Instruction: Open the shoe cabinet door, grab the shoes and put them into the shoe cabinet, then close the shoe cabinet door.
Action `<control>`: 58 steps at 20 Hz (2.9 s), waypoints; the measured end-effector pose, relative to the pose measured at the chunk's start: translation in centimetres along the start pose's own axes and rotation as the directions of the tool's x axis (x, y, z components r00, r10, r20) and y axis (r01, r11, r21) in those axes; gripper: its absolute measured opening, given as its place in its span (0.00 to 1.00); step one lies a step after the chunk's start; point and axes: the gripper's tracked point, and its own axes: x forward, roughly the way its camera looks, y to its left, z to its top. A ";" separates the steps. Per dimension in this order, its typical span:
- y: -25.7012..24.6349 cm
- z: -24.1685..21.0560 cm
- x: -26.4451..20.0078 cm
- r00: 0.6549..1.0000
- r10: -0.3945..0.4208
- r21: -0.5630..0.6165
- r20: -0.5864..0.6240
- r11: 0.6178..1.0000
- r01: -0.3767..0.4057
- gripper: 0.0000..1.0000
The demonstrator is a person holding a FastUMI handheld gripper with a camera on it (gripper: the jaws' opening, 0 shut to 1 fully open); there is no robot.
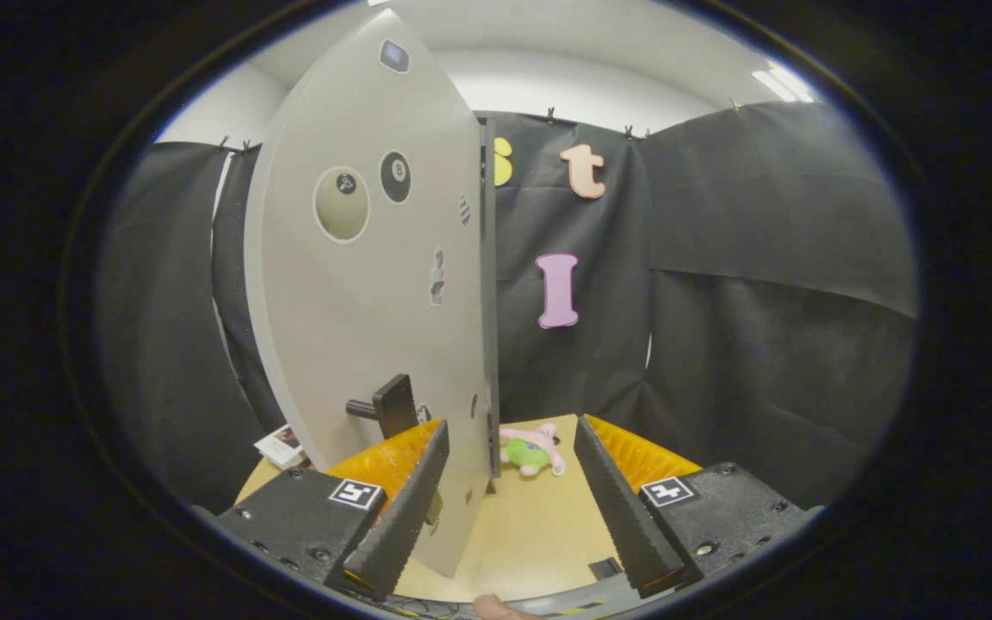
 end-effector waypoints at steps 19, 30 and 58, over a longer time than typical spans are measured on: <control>25.2 0.6 8.8 0.957 0.288 -0.069 -0.031 0.955 -0.289 1.00; 24.8 0.5 9.0 0.949 0.311 -0.037 -0.057 0.949 -0.314 1.00; 7.3 6.2 -14.1 0.972 0.205 -0.069 0.113 0.978 -0.198 0.99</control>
